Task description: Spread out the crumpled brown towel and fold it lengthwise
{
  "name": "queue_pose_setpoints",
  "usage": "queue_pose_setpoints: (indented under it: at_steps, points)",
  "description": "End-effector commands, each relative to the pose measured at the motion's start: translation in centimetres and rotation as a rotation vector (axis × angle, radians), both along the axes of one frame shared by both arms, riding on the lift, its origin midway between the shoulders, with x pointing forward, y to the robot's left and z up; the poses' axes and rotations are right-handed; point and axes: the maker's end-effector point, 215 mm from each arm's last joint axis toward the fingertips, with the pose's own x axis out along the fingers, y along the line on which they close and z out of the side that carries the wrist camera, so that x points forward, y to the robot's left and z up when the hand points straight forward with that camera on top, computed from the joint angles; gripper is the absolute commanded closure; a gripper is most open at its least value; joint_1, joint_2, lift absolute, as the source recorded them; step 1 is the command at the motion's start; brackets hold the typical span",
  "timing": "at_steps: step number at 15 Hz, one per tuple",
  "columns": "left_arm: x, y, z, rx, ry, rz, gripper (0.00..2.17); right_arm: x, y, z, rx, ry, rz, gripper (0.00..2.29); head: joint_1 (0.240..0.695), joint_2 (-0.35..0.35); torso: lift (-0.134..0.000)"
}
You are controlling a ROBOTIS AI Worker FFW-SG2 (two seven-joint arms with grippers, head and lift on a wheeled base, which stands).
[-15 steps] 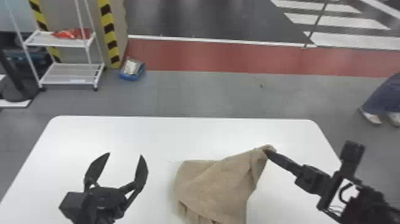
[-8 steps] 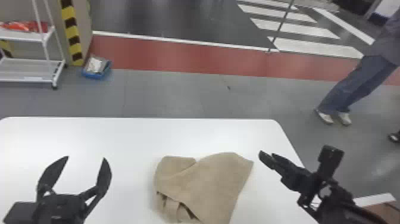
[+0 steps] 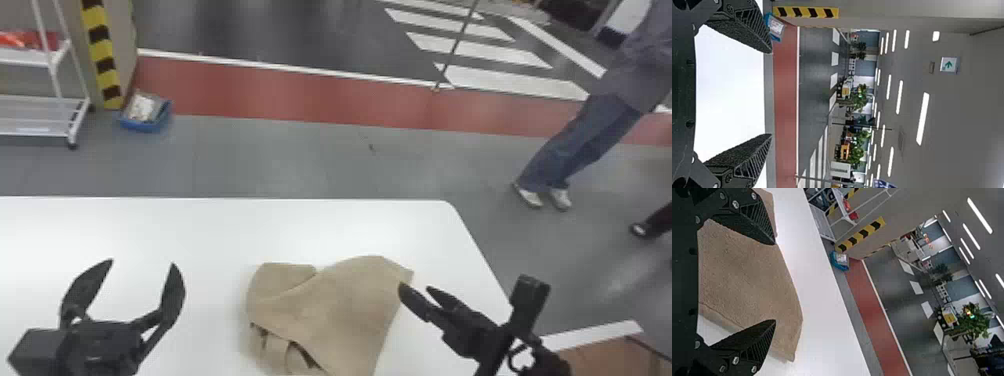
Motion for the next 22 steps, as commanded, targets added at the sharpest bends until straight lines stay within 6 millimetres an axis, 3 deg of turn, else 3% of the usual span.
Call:
queue_pose_setpoints:
  at_steps: [1,5,6,8,12,19,22]
  points:
    - [0.2,0.1,-0.6,0.004,0.009,0.001,0.14,-1.1,4.6,-1.0,-0.078,-0.026,0.09,0.23,0.695,-0.267,0.0]
    - [0.4,0.5,-0.9,0.006,0.013,0.01,0.14,-4.1,13.4,-4.5,-0.223,-0.01,0.27,0.29,0.695,-0.187,0.0]
    - [0.4,0.7,-0.9,0.003,0.014,0.014,0.14,-4.9,14.6,-5.3,-0.253,-0.002,0.304,0.41,0.695,-0.162,0.0]
    - [0.5,0.8,-1.0,0.0,0.016,0.019,0.14,-6.5,15.8,-6.1,-0.255,0.018,0.334,0.44,0.695,-0.097,0.0]
    - [0.5,0.5,-1.1,-0.001,0.017,0.015,0.14,-8.5,15.1,-7.1,-0.306,0.041,0.353,0.44,0.695,-0.066,0.0]
    - [0.5,0.2,-1.0,-0.001,0.012,0.013,0.14,-11.2,14.2,-11.0,-0.31,0.156,0.378,0.44,0.695,-0.098,0.0]
    - [0.4,0.2,-0.9,-0.003,0.007,0.015,0.14,-11.7,13.5,-11.5,-0.316,0.18,0.377,0.44,0.695,-0.099,0.0]
